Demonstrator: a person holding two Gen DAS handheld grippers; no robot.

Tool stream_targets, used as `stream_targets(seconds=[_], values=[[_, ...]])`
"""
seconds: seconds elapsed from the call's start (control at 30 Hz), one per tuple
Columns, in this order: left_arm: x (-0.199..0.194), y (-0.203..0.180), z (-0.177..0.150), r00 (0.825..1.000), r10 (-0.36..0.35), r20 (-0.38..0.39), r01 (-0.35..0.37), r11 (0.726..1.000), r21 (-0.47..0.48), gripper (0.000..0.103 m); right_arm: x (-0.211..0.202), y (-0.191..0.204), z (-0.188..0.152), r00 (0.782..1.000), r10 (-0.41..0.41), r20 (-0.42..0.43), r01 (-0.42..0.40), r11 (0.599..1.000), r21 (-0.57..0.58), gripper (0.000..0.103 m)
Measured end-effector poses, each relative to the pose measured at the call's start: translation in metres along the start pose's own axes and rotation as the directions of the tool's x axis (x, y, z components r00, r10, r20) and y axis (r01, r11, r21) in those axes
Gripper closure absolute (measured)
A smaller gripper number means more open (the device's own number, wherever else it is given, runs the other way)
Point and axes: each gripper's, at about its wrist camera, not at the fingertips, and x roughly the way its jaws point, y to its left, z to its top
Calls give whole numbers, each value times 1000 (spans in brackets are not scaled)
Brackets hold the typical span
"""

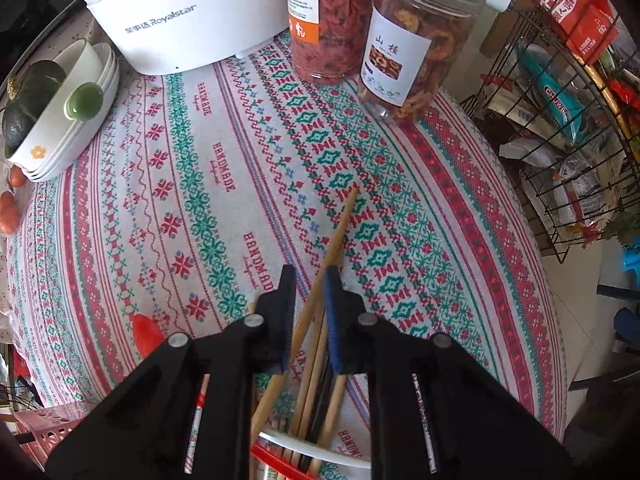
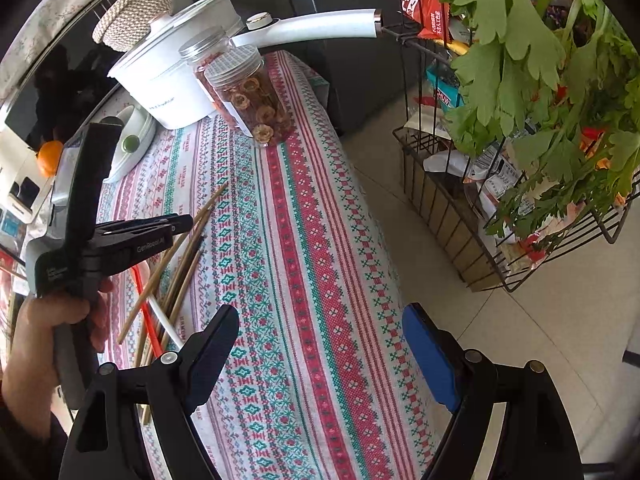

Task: Organize utensils
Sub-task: 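Grasp another wooden chopstick from the pile with the left tool and lift it, then grasp the red spoon with right tool while left tool carries chopstick toward basket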

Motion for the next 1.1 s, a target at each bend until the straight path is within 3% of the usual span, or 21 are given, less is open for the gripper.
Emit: stream_targets(seconds=[0.27, 0.5, 0.83, 1.1], values=[[4, 2, 2, 1000, -10, 6, 10, 1000, -26, 96, 6, 2, 5, 1000, 13, -10, -12, 1000, 19, 18], [-34, 11, -22, 998, -20, 55, 18, 999, 31, 96, 7, 5, 6, 1000, 2, -6, -2, 1000, 14, 18], [-111, 40, -92, 988, -69, 137, 60, 996, 70, 96, 11, 45, -2, 1000, 6, -14, -7, 998, -68, 18], [-162, 70, -144, 963, -110, 247, 104, 994, 39, 96, 22, 85, -12, 997, 53, -54, -59, 992, -110, 18]])
